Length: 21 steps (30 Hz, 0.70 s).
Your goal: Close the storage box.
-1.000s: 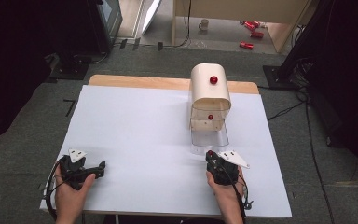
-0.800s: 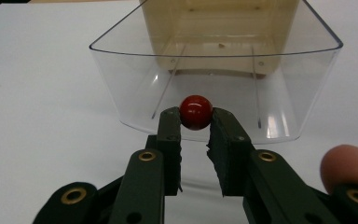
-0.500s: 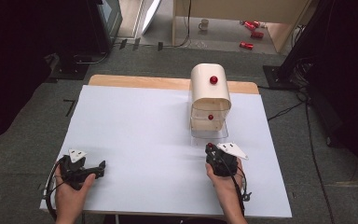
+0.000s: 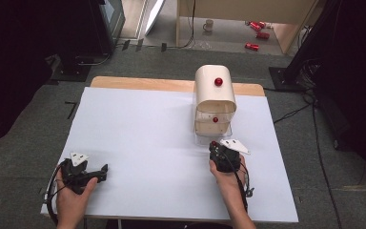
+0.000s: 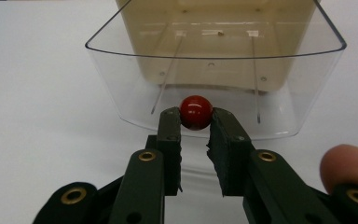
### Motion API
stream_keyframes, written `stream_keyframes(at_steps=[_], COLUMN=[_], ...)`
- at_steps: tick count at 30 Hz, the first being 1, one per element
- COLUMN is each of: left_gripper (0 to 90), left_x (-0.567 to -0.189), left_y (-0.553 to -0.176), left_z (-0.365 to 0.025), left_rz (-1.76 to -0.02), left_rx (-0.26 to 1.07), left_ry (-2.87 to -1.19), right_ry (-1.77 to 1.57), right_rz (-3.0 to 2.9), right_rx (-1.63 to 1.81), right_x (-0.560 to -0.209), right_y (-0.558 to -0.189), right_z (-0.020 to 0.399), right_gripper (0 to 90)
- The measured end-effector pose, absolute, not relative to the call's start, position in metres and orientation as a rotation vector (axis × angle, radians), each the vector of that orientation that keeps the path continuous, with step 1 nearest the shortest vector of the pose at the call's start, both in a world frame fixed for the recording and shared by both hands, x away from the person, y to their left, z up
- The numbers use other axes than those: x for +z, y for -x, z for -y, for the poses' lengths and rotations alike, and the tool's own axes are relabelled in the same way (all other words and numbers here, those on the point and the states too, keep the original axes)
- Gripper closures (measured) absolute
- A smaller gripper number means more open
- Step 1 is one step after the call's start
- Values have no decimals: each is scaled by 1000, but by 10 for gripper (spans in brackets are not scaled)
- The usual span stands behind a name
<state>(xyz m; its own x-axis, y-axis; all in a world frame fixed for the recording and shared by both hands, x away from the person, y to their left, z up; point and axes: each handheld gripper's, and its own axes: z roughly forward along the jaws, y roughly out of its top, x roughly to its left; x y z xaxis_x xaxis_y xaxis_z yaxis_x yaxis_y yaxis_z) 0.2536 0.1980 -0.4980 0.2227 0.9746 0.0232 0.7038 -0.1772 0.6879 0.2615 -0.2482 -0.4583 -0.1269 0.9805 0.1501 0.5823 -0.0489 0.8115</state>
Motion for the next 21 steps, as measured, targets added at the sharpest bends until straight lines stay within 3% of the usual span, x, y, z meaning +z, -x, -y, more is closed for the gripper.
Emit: stream_keyframes(at_steps=[21], left_gripper=[15], left_x=[-498], left_y=[-254], left_z=[-198], left_rz=[-1541], left_rx=[641], left_ry=[-1951], right_ry=[-1682], right_rz=[-1747], right_rx=[1022], right_x=[-466], right_y=[-297], right_z=[248], right_gripper=[757])
